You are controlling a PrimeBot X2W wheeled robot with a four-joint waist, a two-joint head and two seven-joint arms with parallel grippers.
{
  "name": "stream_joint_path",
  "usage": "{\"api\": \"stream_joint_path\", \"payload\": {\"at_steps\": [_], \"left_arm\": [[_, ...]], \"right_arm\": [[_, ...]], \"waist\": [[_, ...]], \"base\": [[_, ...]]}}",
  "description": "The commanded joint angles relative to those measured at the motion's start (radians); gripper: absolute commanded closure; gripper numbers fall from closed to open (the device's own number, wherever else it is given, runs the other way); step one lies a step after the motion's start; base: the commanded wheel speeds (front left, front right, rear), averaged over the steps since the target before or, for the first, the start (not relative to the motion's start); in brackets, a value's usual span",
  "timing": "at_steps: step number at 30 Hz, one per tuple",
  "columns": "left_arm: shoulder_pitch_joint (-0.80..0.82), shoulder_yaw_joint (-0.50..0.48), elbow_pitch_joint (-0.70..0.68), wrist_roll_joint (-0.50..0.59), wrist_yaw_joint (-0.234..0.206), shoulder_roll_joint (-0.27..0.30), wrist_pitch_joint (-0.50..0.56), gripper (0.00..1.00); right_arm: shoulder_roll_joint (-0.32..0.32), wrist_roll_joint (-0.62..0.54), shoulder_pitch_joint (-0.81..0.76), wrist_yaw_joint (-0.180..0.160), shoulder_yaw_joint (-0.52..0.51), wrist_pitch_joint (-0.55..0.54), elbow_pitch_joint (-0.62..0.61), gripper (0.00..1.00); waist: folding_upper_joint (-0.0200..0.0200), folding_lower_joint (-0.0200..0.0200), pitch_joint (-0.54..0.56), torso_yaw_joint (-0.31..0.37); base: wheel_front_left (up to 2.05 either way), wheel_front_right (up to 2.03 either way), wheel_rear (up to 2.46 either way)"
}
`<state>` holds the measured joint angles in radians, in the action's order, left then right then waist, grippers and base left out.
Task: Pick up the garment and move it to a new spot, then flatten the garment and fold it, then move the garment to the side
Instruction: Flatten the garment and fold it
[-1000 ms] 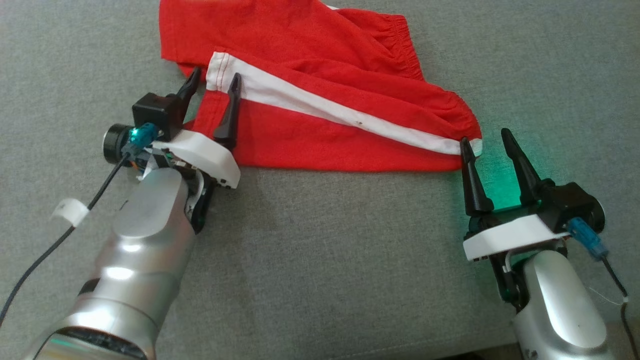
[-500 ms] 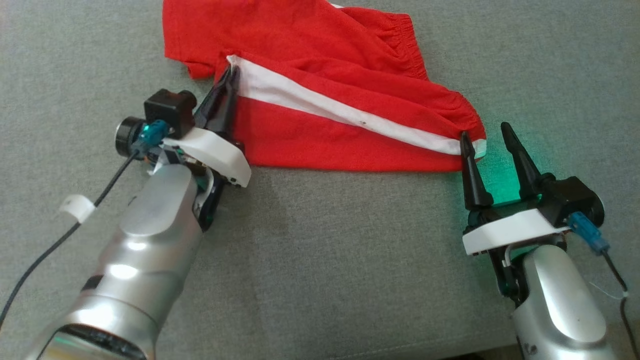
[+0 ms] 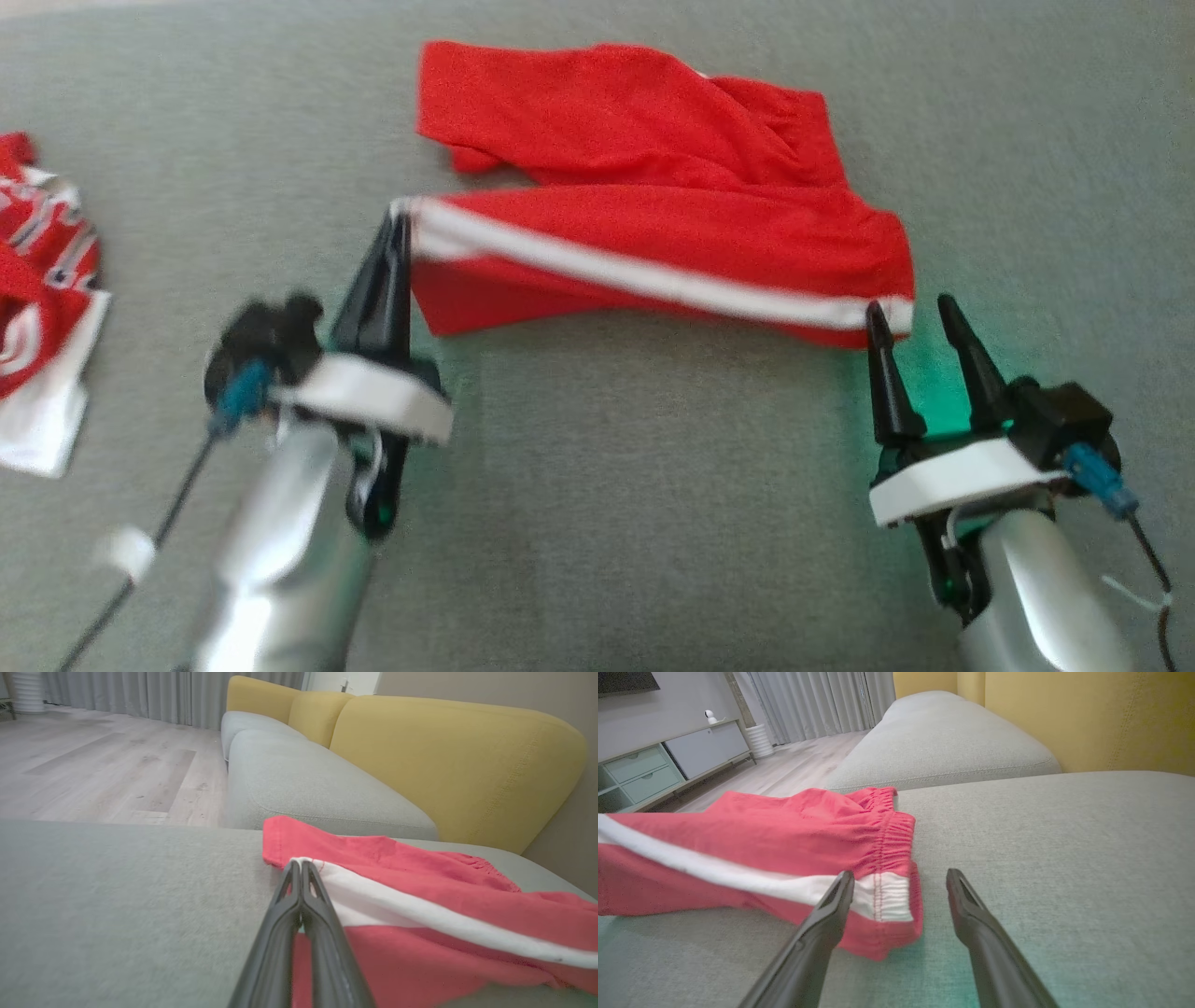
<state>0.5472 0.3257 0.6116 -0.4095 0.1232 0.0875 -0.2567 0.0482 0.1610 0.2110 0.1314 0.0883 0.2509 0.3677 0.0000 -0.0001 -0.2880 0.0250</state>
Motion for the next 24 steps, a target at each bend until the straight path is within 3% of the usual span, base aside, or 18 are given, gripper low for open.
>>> {"api": "stream_joint_path", "payload": {"at_steps": [1,10,24], "left_arm": [[-0.01,-0.04,-0.046,0.013,0.0,0.014,-0.005,1.0],[-0.196,-0.084,-0.118,0.03,0.006,-0.02,-0.005,1.0],[-0.234,-0.07,-0.123,0.031,0.007,-0.036,-0.005,1.0]], "right_arm": [[0.005,0.01,-0.006,-0.001,0.027,0.011,-0.024,0.0],[0.072,0.081,-0.038,-0.001,0.113,0.011,0.008,0.0],[0.168,0.116,0.017,-0.001,0.273,0.011,0.078,0.0]], "waist": [[0.0,0.0001,0.041,-0.042],[0.0,0.0001,0.078,-0.099],[0.0,0.0001,0.076,-0.109]], "base": [[0.0,0.0,0.0],[0.0,0.0,0.0],[0.0,0.0,0.0]]}}
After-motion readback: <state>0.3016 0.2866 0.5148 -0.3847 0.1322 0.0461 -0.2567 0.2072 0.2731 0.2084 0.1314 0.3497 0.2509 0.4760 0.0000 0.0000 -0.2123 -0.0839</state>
